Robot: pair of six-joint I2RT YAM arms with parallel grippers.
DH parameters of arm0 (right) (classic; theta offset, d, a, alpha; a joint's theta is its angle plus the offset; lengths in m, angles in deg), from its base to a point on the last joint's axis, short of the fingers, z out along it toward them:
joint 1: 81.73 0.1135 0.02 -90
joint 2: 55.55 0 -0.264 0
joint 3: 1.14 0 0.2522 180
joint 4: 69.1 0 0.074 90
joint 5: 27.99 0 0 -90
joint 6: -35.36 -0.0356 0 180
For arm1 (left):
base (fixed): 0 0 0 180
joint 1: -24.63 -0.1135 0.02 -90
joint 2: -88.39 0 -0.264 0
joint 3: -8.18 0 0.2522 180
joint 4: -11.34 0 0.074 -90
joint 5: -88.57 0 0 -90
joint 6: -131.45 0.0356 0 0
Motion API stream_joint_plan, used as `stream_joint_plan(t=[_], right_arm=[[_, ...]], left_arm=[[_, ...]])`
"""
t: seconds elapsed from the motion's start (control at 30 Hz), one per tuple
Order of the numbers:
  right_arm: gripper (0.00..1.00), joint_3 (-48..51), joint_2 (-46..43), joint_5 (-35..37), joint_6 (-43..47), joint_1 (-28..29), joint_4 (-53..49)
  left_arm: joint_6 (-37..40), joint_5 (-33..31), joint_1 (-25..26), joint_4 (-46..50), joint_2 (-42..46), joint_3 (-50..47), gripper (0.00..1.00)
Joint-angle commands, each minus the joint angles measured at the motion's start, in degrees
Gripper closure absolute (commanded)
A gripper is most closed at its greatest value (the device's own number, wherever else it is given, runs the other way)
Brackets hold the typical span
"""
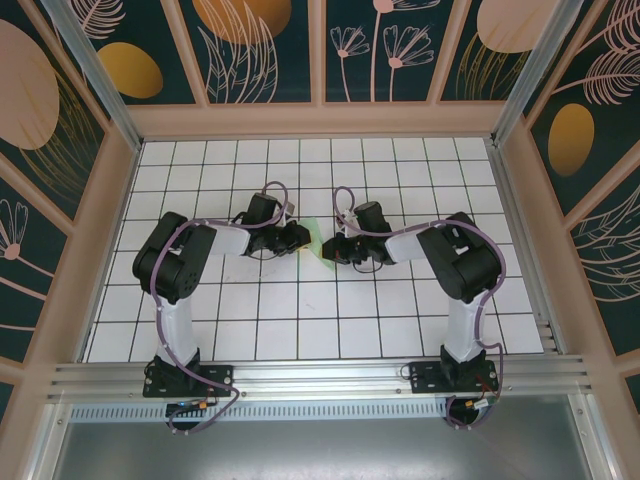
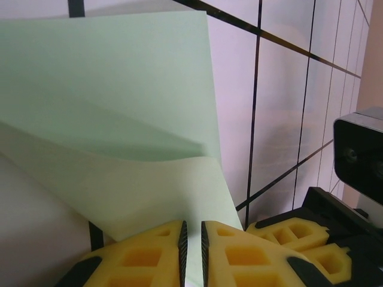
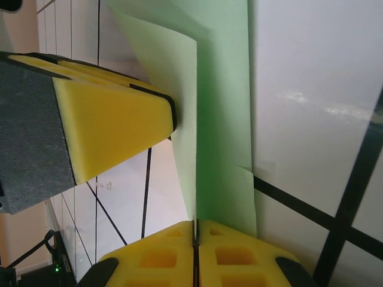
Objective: Fold a paper plane with a square sheet of paper (pick it up from the middle)
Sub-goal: Fold the wing for the fifth time at the center of the table.
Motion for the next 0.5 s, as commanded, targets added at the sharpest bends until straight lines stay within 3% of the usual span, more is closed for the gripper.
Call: stream_joint_plan(t=[0.0, 0.47], right_arm=[[0.88, -0.1, -2.2, -0.4, 0.3, 0.4, -3.0], [0.88, 3.1, -5.0, -0.2, 0.2, 0.4, -6.3]], left_arm=[[2.2, -7.6, -0.2, 5.4, -4.0, -0.1, 0.82], [2.4, -7.6, -0.2, 5.7, -4.6, 0.0, 0.82]])
